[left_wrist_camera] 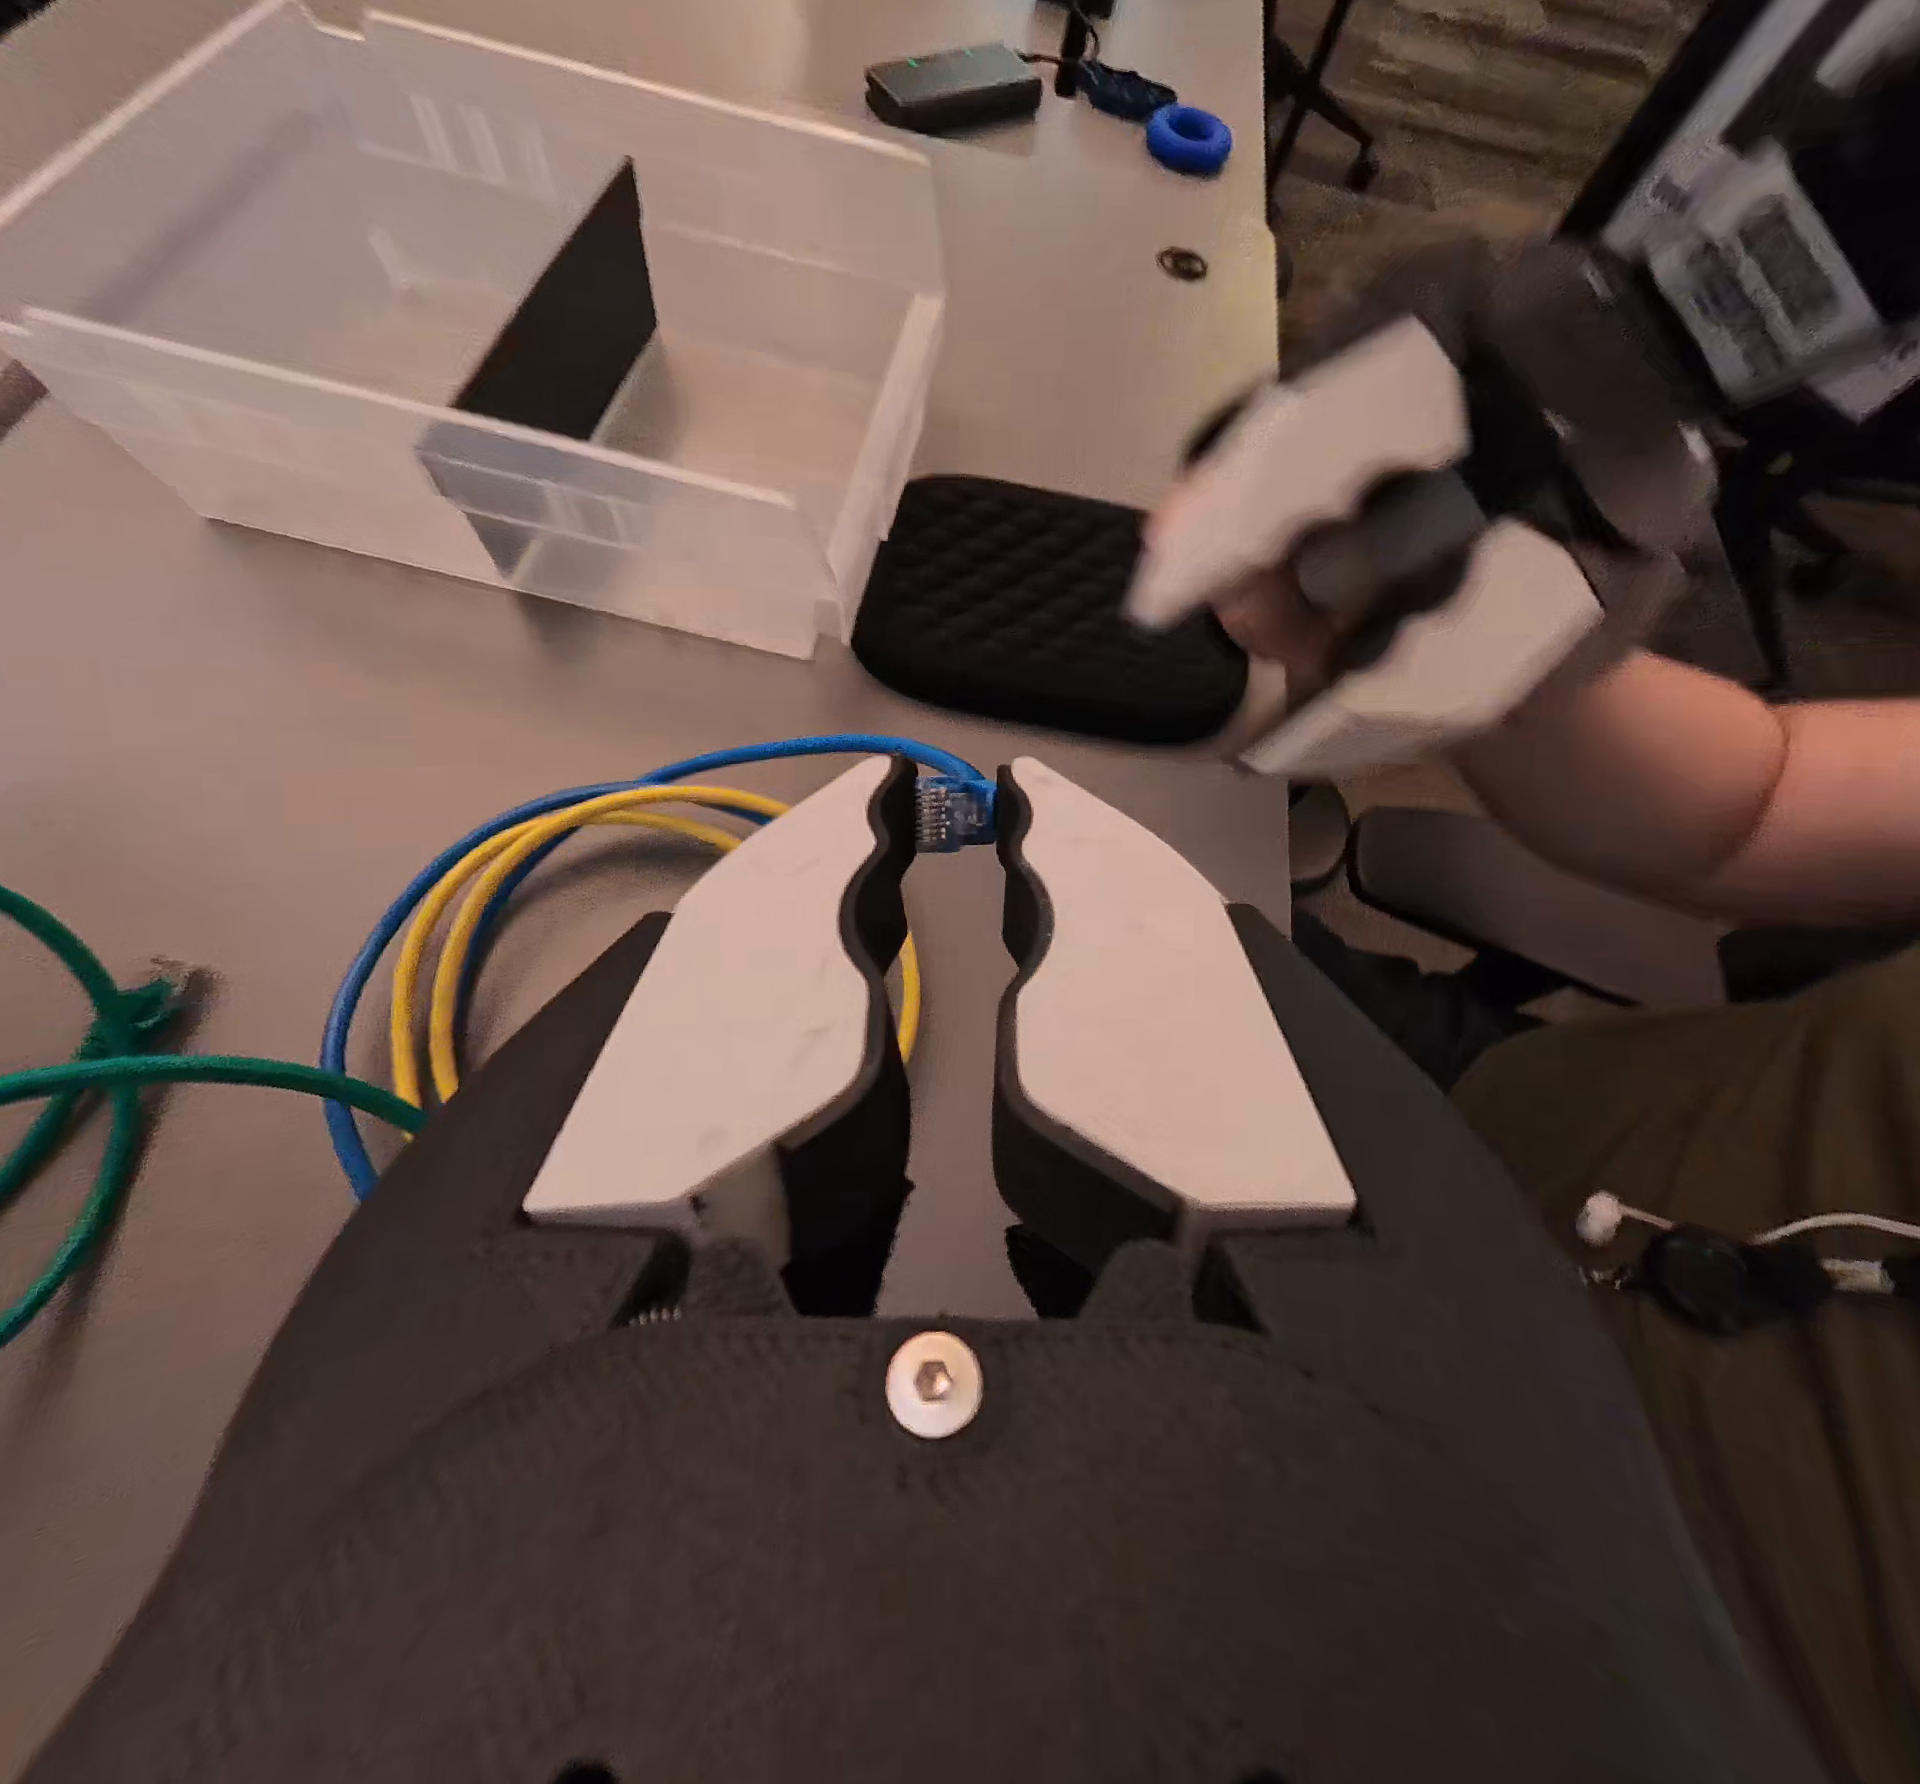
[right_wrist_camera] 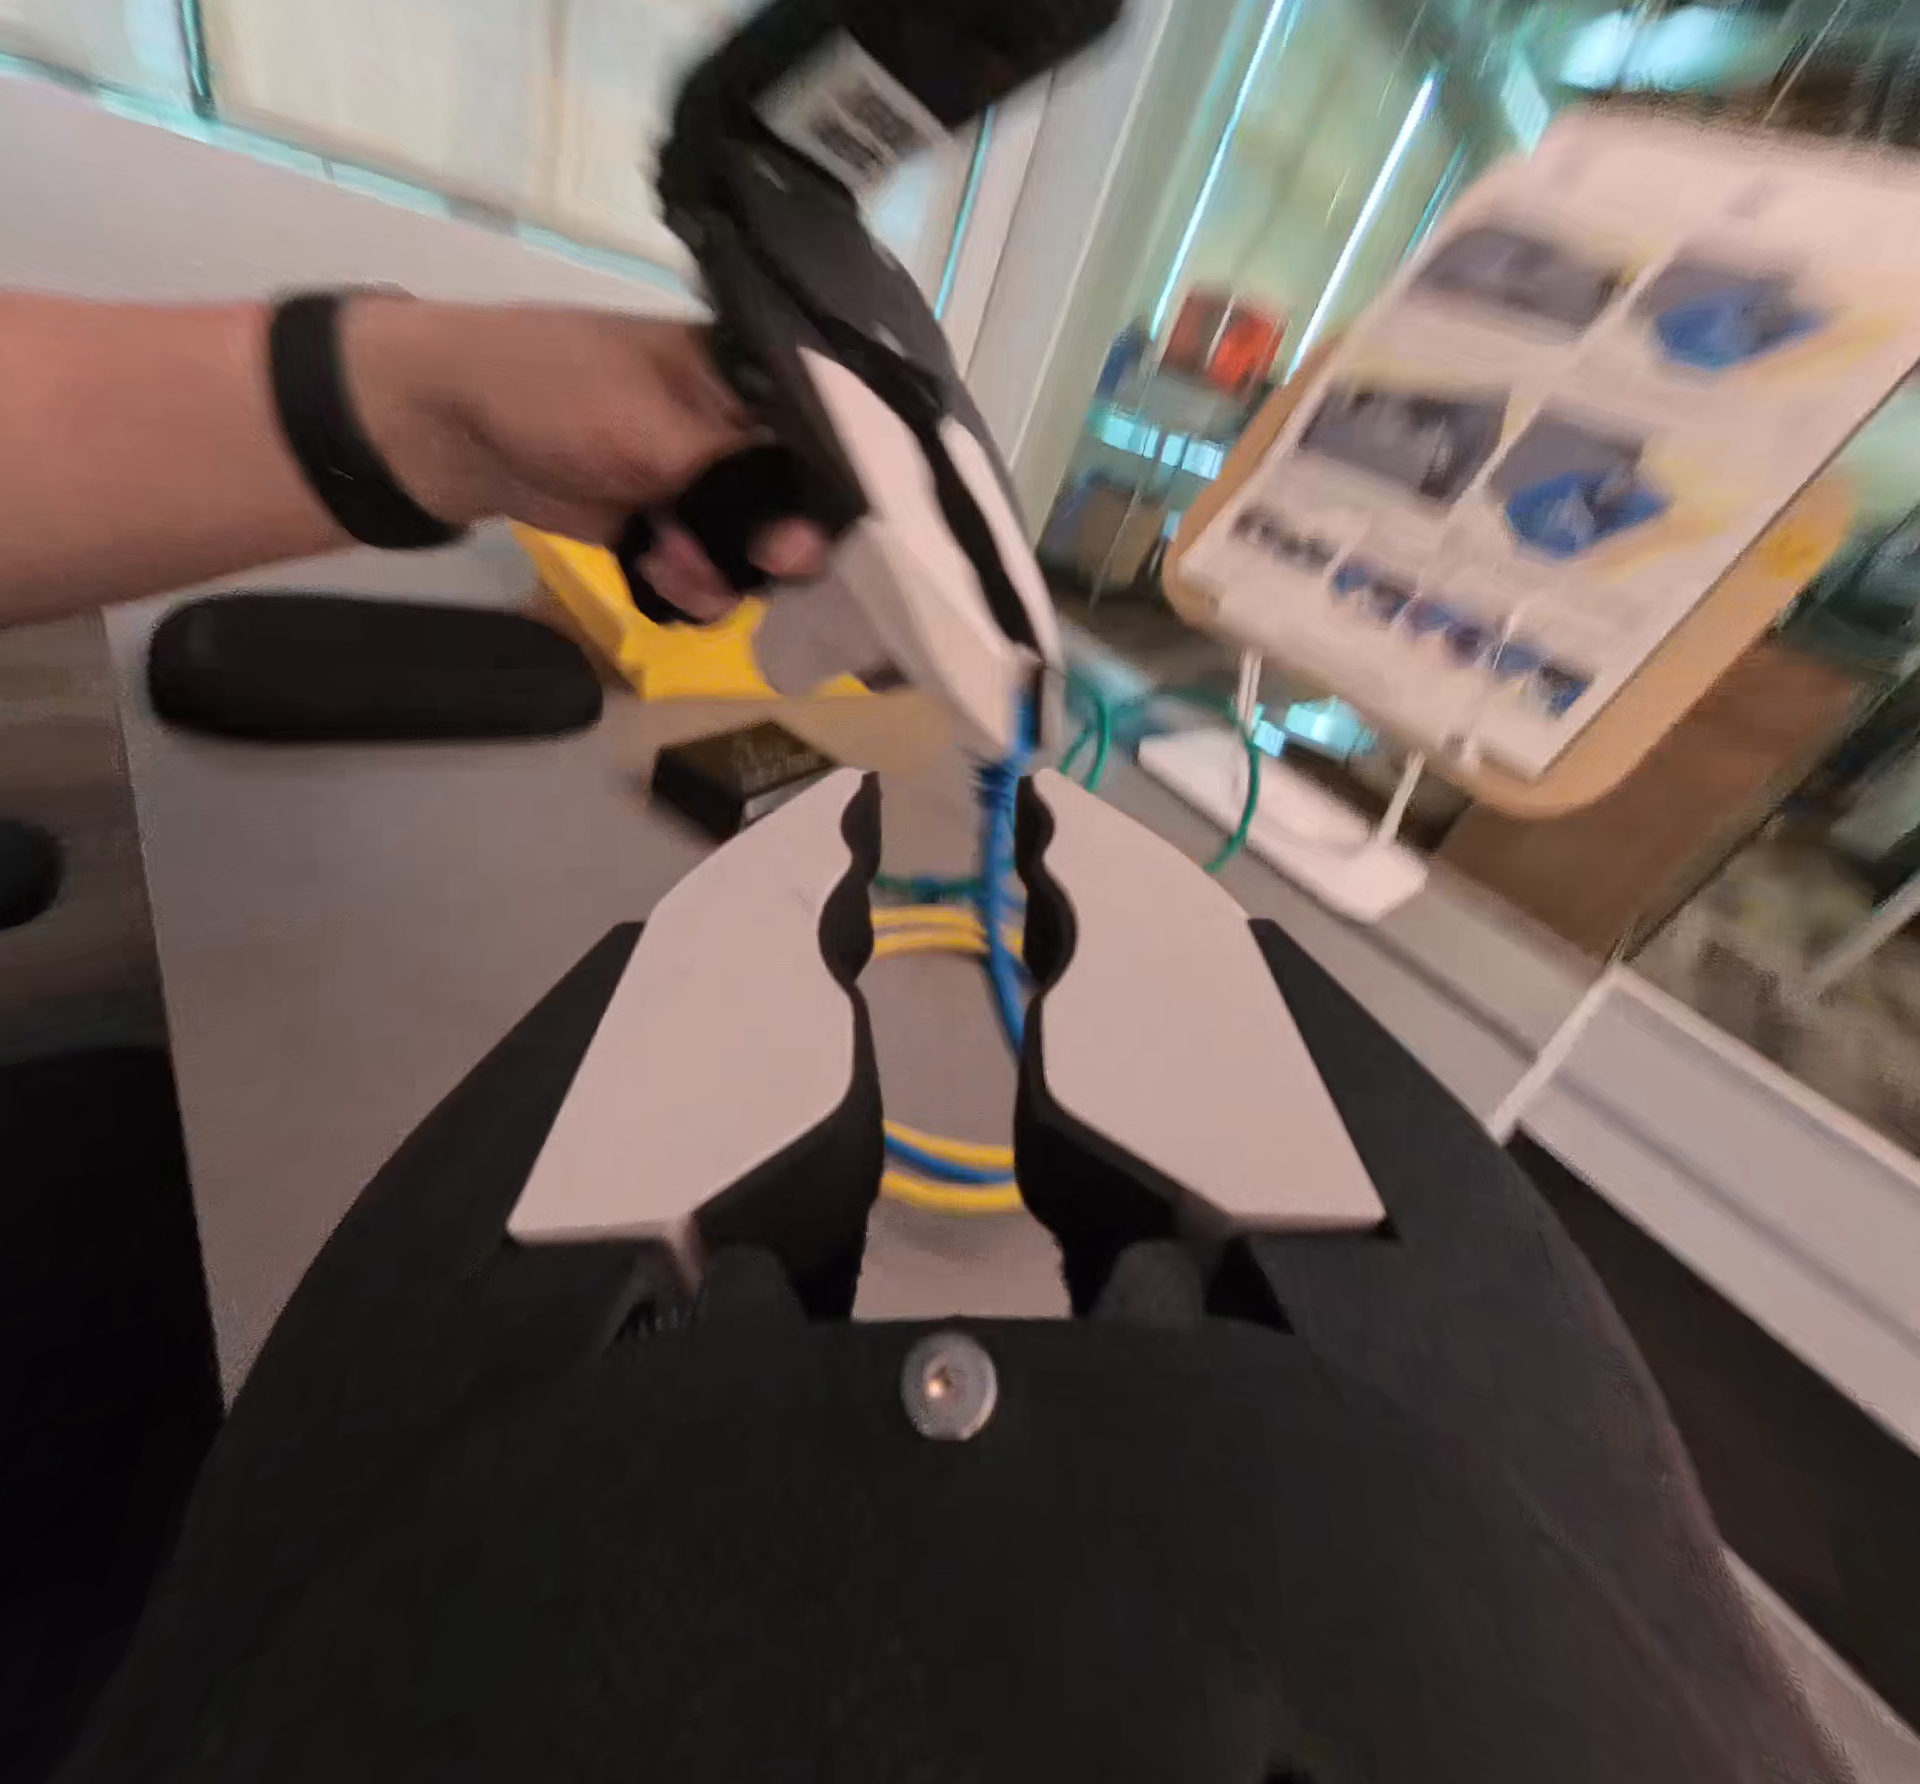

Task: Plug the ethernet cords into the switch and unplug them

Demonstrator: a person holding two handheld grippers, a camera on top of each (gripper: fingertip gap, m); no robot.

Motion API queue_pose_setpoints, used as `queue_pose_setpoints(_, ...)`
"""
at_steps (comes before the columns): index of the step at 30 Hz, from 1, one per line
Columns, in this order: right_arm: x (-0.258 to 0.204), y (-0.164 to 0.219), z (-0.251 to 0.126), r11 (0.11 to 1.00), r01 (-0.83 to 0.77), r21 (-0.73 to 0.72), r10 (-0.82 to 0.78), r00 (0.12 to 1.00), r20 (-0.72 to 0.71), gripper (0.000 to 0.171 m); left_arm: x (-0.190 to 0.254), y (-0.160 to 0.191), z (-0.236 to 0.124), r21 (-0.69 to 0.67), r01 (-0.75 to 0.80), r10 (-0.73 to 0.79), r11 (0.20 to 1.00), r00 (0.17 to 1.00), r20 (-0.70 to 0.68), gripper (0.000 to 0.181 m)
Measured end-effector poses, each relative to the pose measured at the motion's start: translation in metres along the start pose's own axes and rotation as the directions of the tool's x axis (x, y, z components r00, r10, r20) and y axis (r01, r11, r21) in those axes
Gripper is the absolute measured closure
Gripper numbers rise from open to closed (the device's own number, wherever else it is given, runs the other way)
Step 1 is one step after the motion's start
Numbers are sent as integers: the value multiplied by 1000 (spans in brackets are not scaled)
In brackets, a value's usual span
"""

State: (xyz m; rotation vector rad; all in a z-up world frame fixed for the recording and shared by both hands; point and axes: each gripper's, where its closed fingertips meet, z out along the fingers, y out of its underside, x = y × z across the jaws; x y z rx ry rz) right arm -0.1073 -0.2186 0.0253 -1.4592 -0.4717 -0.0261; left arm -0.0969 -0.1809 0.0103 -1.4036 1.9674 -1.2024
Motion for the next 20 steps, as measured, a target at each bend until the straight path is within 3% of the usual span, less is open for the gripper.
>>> queue_pose_setpoints(3,-45,-18,6,986,34,162,-42,998,46,150,-2,-34,-7,36,41,-41,999,999,-9,167)
queue_pose_setpoints(6,-71,2,43,986,-94,136,73,985,156,141,7,-72,-17,80,95,-90,992,993,-70,168)
queue_pose_setpoints(9,-45,13,77,941,-289,174,275,956,100,134,23,-100,-30,127,134,-115,983,983,-143,168)
queue_pose_setpoints(13,28,-16,71,829,-341,444,412,908,-72,130,37,-110,-48,169,169,-137,971,973,-188,167)
queue_pose_setpoints(16,51,-57,43,736,-259,626,368,928,-49,127,32,-101,-61,181,215,-179,960,964,-197,168)
queue_pose_setpoints(20,52,-78,38,788,-92,608,179,980,-85,129,25,-91,-72,211,326,-263,922,924,-278,168)
